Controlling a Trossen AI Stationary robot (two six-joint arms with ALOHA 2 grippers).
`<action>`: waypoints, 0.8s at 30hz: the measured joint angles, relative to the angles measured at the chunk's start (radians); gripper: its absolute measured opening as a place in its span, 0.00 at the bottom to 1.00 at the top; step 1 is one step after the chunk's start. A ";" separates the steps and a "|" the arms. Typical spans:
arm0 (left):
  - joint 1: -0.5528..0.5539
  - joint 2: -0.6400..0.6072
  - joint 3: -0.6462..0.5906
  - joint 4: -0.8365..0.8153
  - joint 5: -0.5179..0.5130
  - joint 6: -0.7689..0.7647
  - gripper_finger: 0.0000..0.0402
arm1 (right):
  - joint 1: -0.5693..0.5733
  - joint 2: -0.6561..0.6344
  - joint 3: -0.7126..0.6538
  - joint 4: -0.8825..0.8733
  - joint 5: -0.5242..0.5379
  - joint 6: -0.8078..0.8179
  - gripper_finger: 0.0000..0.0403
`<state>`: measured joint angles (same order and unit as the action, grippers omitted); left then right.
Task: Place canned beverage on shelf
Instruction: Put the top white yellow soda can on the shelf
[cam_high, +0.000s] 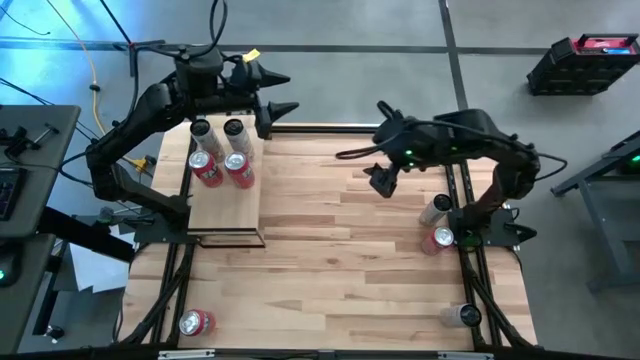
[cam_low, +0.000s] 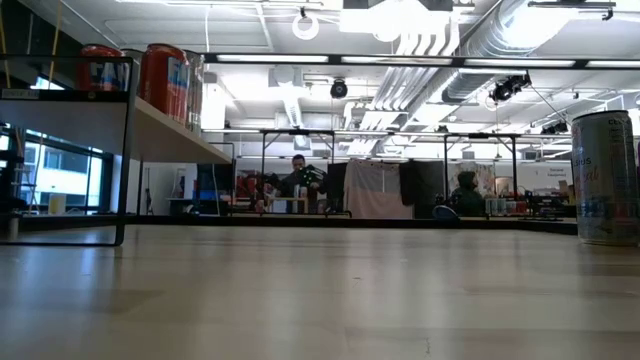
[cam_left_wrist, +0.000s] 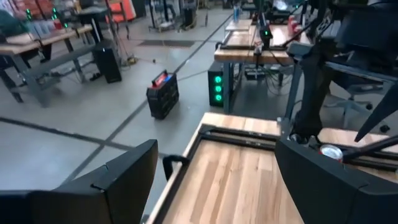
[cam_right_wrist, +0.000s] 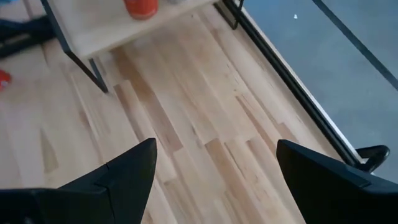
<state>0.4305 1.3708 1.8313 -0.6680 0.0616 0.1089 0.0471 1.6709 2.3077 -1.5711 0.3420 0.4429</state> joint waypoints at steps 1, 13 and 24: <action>0.000 0.000 0.000 0.006 0.000 0.000 0.78 | 0.007 -0.011 0.000 0.000 0.009 0.007 0.79; 0.000 0.000 0.000 0.016 -0.002 -0.026 0.78 | 0.085 -0.236 -0.306 0.001 0.224 0.231 0.79; 0.000 0.000 0.000 0.014 -0.002 -0.029 0.78 | 0.082 -0.567 -0.927 -0.002 0.047 0.880 0.78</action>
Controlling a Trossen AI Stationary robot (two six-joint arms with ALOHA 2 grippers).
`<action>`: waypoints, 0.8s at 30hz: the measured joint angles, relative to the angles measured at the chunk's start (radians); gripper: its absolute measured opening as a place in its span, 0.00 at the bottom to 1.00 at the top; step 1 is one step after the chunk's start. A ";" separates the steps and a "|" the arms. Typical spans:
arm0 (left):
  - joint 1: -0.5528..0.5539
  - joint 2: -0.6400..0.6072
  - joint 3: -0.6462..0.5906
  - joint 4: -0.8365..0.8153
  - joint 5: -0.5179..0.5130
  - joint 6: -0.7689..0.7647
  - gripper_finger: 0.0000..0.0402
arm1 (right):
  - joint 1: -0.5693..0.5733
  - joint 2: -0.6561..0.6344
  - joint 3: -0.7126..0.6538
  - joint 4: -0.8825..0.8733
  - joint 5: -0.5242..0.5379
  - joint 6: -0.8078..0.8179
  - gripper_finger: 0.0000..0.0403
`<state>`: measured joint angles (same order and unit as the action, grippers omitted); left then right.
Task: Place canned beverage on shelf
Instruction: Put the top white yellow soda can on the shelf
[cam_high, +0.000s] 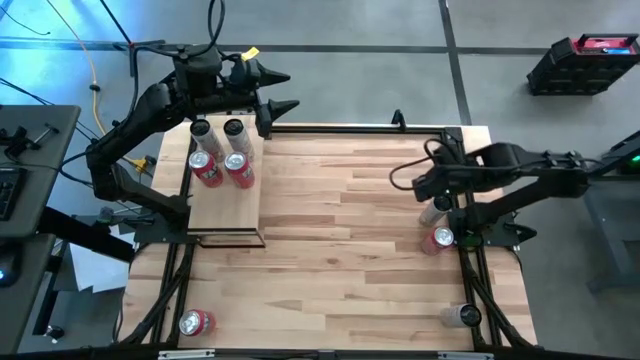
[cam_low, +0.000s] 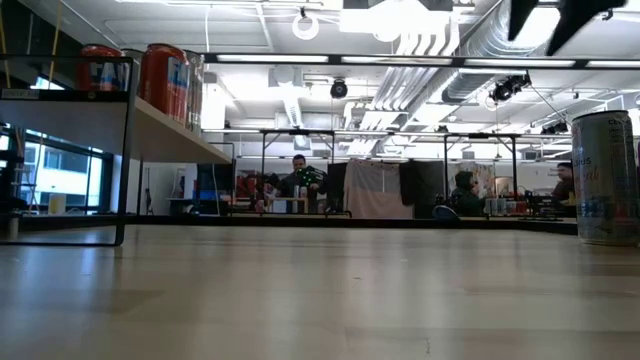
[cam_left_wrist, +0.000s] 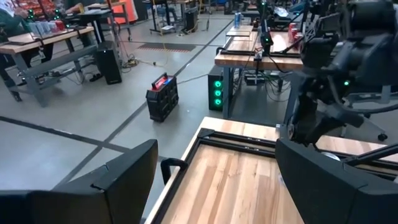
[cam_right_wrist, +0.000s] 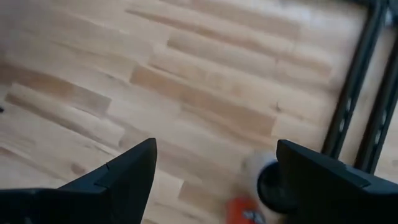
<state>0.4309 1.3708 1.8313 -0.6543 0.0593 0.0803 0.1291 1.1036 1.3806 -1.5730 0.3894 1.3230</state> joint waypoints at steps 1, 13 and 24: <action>0.000 0.001 0.000 0.002 0.000 0.000 0.78 | 0.000 -0.016 -0.021 0.001 -0.014 0.015 0.78; -0.007 0.019 0.000 -0.007 0.004 -0.007 0.78 | -0.073 -0.141 -0.088 0.002 -0.051 -0.316 0.73; -0.008 0.019 0.000 -0.006 0.006 -0.026 0.78 | -0.148 -0.122 -0.088 0.002 -0.056 -0.633 0.73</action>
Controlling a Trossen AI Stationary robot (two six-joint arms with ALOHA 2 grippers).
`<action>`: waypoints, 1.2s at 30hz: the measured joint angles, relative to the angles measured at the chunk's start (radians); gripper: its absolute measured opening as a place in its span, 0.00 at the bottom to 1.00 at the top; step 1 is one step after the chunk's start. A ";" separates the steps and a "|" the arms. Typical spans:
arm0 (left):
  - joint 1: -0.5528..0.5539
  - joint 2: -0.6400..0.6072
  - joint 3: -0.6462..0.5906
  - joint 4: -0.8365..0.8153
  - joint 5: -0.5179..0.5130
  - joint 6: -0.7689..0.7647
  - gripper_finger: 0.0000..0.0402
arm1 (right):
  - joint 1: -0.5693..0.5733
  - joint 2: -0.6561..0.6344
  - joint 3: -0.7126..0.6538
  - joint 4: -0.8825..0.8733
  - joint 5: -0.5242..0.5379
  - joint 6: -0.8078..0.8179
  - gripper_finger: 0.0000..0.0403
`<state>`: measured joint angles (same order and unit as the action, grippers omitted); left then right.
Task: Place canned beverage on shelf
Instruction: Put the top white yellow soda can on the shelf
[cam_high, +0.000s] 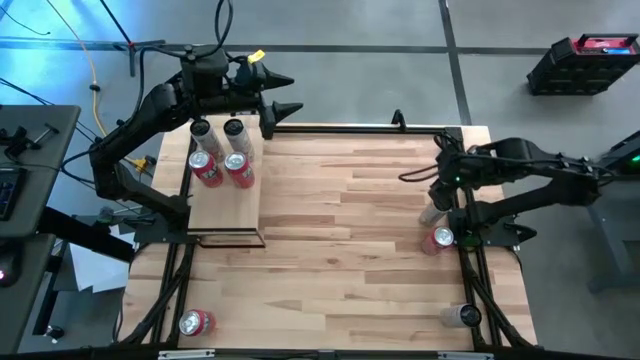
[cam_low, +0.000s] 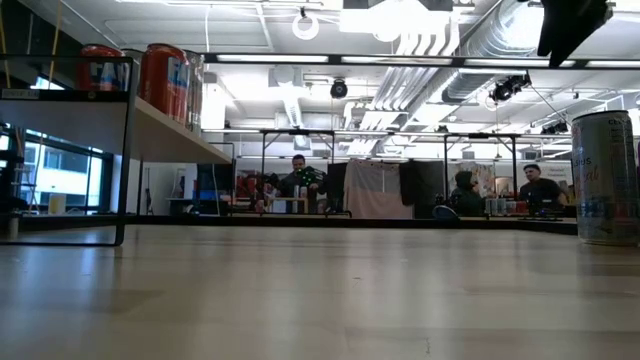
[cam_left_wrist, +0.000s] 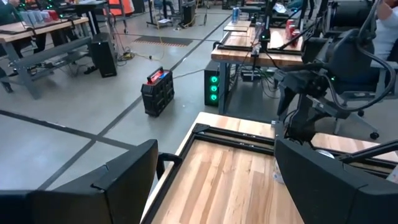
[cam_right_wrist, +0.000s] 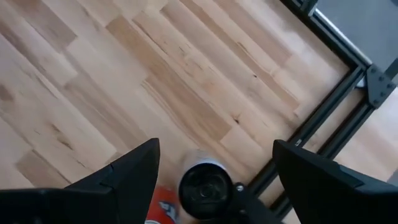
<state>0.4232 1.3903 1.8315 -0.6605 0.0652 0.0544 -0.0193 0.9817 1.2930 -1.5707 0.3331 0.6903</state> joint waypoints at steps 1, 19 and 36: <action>0.000 0.000 0.000 0.000 0.000 -0.001 0.78 | -0.004 0.000 0.000 0.000 -0.004 -0.021 0.74; 0.000 0.000 0.000 0.003 -0.001 -0.001 0.78 | -0.091 0.007 -0.235 -0.001 -0.140 0.139 0.80; 0.000 0.062 0.000 0.029 -0.002 0.002 0.78 | -0.092 0.006 -0.231 0.003 -0.206 0.536 0.93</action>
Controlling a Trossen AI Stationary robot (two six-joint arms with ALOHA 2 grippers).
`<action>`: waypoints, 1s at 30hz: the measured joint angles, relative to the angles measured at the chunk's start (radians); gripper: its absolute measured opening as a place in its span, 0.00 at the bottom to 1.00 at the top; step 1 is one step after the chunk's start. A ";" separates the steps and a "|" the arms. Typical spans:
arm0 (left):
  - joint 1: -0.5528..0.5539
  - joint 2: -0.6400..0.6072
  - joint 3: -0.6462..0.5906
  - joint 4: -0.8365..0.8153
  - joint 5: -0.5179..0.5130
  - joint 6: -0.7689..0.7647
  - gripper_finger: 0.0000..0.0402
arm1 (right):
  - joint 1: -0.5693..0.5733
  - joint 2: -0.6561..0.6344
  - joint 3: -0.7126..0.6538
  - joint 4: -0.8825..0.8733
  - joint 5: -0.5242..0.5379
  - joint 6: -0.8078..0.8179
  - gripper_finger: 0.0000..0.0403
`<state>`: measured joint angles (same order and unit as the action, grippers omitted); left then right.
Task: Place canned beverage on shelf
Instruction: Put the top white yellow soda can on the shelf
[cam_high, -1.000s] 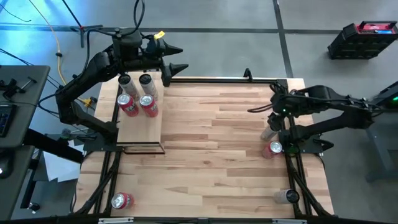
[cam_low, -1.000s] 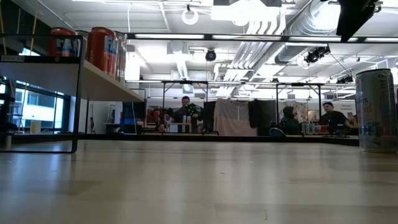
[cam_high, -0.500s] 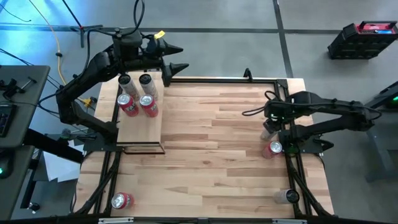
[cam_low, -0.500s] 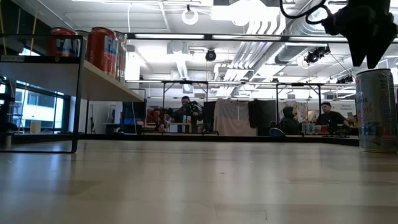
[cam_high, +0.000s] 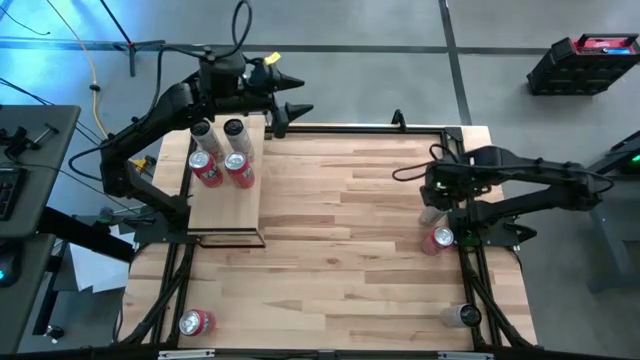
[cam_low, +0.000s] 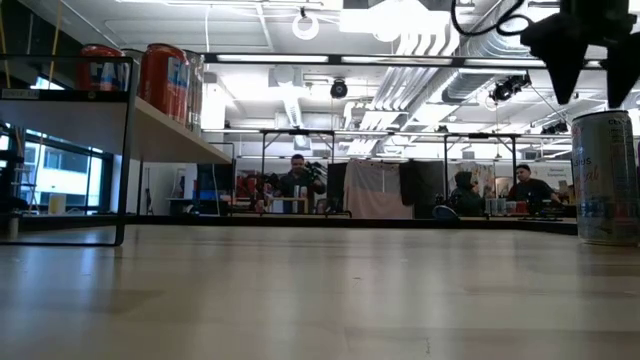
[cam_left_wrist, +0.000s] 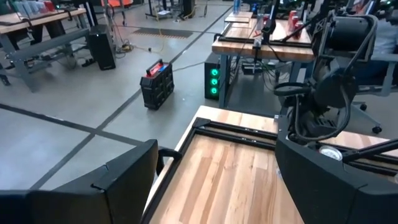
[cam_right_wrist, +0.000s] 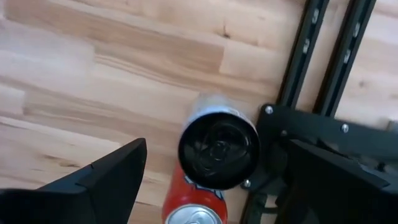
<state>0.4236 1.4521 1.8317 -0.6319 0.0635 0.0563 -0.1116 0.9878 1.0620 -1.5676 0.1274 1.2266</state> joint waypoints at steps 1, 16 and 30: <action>0.000 0.000 0.000 0.000 0.000 0.000 0.78 | 0.000 0.000 -0.015 0.004 -0.008 0.008 0.93; 0.000 0.000 0.000 0.000 0.001 0.019 0.78 | 0.000 0.000 -0.209 0.197 -0.055 0.222 0.90; 0.000 0.000 0.000 -0.018 0.002 0.045 0.78 | 0.000 0.000 -0.234 0.197 -0.049 0.344 0.60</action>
<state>0.4232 1.4521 1.8317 -0.6503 0.0650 0.1009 -0.1116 0.9874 0.8284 -1.3708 0.0786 1.5701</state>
